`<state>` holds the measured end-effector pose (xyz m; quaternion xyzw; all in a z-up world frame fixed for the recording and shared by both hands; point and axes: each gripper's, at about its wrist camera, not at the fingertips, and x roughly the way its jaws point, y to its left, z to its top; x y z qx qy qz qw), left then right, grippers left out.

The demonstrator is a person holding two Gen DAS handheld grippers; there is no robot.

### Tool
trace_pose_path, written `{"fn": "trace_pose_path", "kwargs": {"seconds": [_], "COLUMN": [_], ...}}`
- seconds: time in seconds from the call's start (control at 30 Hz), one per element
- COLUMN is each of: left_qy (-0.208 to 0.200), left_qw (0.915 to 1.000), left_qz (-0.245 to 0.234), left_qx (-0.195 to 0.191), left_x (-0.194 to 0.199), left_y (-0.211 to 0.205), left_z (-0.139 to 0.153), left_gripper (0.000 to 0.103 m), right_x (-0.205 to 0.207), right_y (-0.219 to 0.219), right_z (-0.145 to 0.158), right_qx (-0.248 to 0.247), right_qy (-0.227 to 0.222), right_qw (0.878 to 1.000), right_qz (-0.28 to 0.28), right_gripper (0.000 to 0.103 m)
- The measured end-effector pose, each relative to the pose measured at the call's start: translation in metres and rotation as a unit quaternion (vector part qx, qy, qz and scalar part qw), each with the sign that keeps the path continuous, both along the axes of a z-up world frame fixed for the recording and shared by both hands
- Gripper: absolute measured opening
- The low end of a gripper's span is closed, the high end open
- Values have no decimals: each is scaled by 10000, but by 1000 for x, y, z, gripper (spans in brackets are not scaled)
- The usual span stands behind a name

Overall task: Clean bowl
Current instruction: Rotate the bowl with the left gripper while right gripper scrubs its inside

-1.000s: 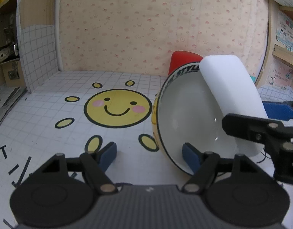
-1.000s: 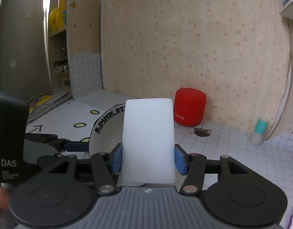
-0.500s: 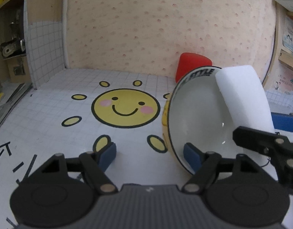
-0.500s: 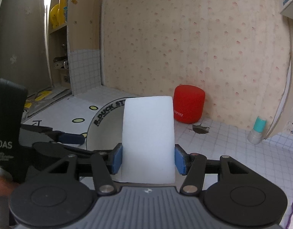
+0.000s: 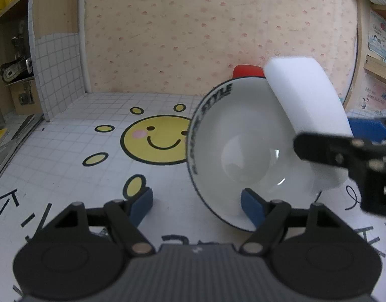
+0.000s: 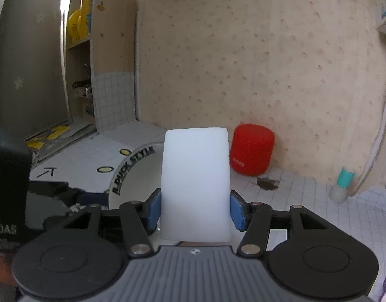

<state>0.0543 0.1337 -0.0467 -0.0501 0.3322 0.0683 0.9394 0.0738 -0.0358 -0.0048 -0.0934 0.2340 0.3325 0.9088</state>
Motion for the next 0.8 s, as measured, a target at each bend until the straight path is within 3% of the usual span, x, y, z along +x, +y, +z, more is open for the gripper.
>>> {"fn": "trace_pose_path", "kwargs": {"seconds": [0.8], "left_qy": [4], "left_qw": [10000], "left_qz": [-45], "left_qx": [26], "left_x": [-3], "left_y": [3], "left_z": [2], "left_gripper": [77], "right_x": [1], "right_y": [11], "right_z": [2], "right_qx": [-80], "right_qy": [-39], "right_qw": [9999], "right_qz": [89], "right_gripper": [54]}}
